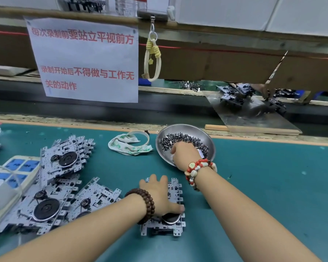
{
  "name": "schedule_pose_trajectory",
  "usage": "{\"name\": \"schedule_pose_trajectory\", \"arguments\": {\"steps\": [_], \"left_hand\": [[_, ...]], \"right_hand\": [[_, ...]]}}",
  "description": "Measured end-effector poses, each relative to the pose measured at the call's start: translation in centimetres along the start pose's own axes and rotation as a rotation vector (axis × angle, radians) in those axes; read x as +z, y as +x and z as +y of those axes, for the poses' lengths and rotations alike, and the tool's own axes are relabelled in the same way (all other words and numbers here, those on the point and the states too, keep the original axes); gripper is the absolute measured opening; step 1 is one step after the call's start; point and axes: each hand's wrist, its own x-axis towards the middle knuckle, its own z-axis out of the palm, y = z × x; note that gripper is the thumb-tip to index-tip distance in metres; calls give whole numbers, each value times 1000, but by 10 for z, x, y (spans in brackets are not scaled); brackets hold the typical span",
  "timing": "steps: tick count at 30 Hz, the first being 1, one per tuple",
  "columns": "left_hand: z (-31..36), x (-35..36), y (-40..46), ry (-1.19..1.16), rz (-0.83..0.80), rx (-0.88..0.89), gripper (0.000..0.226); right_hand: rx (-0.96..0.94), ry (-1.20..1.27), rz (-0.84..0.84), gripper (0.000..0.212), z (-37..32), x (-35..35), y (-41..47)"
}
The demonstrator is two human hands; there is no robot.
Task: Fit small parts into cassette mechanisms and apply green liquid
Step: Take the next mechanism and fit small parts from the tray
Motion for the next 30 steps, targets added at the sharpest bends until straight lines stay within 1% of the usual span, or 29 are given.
{"name": "schedule_pose_trajectory", "arguments": {"steps": [4, 6, 7, 10, 13, 17, 22, 30], "left_hand": [[-7, 13, -6, -10, 13, 32, 90], [-10, 19, -8, -14, 25, 44, 90], [-12, 22, -9, -25, 39, 53, 89], [-15, 30, -11, -106, 82, 85, 86], [-15, 35, -12, -200, 137, 110, 88], [-15, 37, -12, -297, 189, 136, 91], [-15, 39, -13, -355, 219, 136, 89], [-6, 48, -16, -451, 290, 93, 86]], "right_hand": [[-51, 266, 127, 17, -1, 3, -26], [-99, 424, 158, 13, 3, 8, -49], [-113, 489, 159, 12, 4, 11, -62], [-95, 622, 171, 24, 12, 26, -90], [-1, 700, 204, 28, 23, 41, -105], [149, 859, 239, 20, 34, 53, -110], [149, 964, 236, 25, 42, 57, -108], [159, 1073, 254, 21, 51, 61, -110]]}}
